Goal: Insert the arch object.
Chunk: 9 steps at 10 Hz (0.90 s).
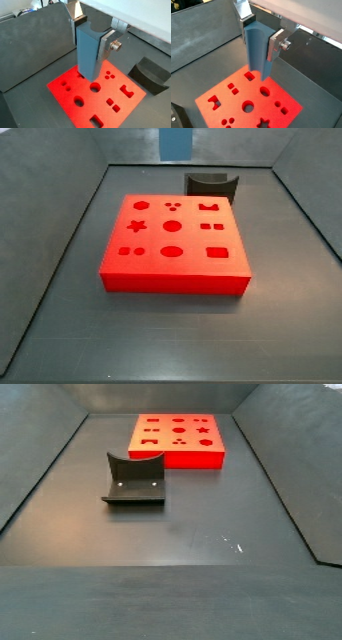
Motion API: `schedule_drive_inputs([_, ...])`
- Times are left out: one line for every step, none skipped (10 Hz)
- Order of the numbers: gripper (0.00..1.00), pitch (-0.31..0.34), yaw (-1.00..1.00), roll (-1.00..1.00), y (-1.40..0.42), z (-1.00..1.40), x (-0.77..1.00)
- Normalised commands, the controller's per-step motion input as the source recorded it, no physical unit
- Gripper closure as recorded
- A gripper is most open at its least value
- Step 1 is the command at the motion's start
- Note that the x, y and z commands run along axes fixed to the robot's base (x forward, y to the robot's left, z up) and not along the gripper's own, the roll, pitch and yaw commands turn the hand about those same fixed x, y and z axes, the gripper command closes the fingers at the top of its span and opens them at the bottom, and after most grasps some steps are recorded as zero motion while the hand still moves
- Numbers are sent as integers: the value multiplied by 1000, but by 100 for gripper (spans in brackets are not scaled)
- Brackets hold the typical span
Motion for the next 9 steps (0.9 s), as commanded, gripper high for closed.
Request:
schedule_drive_inputs([100,0,29,29,183,-126,334])
schedule_drive_inputs([100,37,0,87,377,-231,629])
schedule_drive_inputs([100,63,0,79,537,-283,720])
schedule_drive_inputs([100,51,0,63,589,-300,763])
schedule_drive_inputs([100,57,0,57,609,-309,829])
schedule_drive_inputs([100,93,-9,46,594,-374,954])
schedule_drive_inputs([100,116,-57,56,503,-440,969])
schedule_drive_inputs([100,100,-106,59,394,-474,929])
schedule_drive_inputs([100,76,-154,53,289,-471,906])
